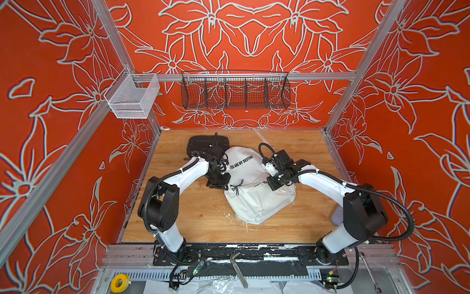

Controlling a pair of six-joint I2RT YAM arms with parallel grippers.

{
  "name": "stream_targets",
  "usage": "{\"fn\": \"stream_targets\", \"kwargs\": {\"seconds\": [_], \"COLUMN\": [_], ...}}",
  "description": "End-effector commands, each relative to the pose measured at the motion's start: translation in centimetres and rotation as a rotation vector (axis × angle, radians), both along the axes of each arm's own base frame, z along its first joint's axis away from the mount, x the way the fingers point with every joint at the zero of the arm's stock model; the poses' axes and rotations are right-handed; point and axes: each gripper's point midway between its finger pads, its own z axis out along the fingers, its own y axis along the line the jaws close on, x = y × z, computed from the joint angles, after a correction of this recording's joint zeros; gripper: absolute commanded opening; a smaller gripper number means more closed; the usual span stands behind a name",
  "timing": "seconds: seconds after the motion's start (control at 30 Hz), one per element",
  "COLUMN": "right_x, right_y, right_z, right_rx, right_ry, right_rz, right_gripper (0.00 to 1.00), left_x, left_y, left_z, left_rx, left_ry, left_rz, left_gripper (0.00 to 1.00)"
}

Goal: Pack books, pencil case, and school supplies into a backpack
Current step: Unzip the student bag at the center of the table.

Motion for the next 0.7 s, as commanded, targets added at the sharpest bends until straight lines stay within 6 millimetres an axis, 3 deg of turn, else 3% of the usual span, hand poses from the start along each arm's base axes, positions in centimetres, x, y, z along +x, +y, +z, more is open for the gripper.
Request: {"fn": "stream_targets", "kwargs": {"seconds": [0.0,0.5,0.67], "right_x": [0.4,1.5,1.9], "right_y": [-2.9,-8.3,-7.7], "right_z": [-0.1,-0.3,-0.1], "right_rx": [-0.069,-0.159,-0.123], "right_ry": [0.022,0.029,0.038], "right_rz": [-0.102,-0.212,-0.216], "right_gripper": [0.00,0.00,0.00], "left_x": [-0.4,-0.5,0.3], "left_y": [1.8,3.1,2.2], "left_z": [0.6,-0.2,0.3], "left_rx": [0.022,0.021,-0.032], "left_ry": [-0.003,0.006,-0.017], "left_rz": [0.027,0.081,0.086], "left_gripper": [0.00,0.00,0.00]}}
